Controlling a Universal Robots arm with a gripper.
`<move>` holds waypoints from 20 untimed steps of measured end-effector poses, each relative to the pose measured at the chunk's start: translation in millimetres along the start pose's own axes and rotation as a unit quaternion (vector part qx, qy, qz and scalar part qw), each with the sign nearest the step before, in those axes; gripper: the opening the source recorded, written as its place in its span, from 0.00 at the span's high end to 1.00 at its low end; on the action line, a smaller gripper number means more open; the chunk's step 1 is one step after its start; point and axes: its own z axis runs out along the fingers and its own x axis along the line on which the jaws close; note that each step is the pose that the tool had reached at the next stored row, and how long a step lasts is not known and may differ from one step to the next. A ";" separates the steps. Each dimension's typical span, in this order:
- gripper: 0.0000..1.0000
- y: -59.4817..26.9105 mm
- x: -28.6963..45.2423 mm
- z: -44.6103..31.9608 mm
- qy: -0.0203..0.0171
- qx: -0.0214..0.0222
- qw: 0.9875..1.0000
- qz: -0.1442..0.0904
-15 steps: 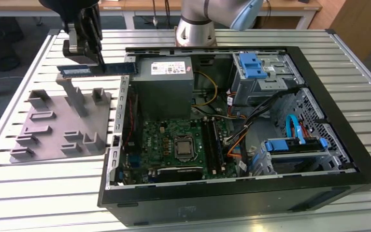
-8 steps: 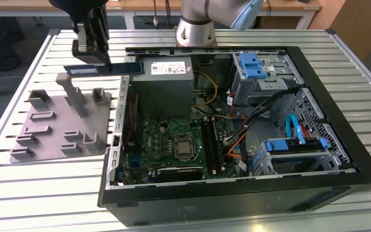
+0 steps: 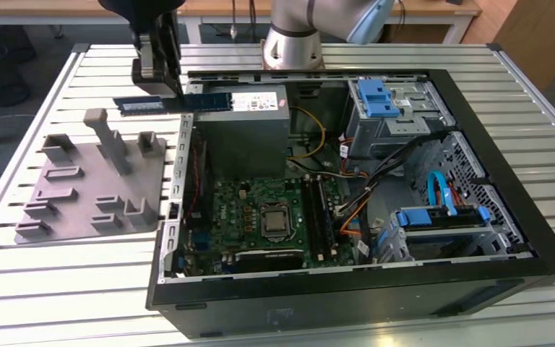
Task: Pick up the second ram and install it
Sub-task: 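Pick up the second ram and move it above second insertion slot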
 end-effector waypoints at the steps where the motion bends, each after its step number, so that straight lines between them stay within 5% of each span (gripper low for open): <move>1: 0.86 -2.0 0.1 0.0 0.000 0.000 1.000 0.000; 20: 0.86 -38.1 1.2 -1.0 0.000 0.000 1.000 0.000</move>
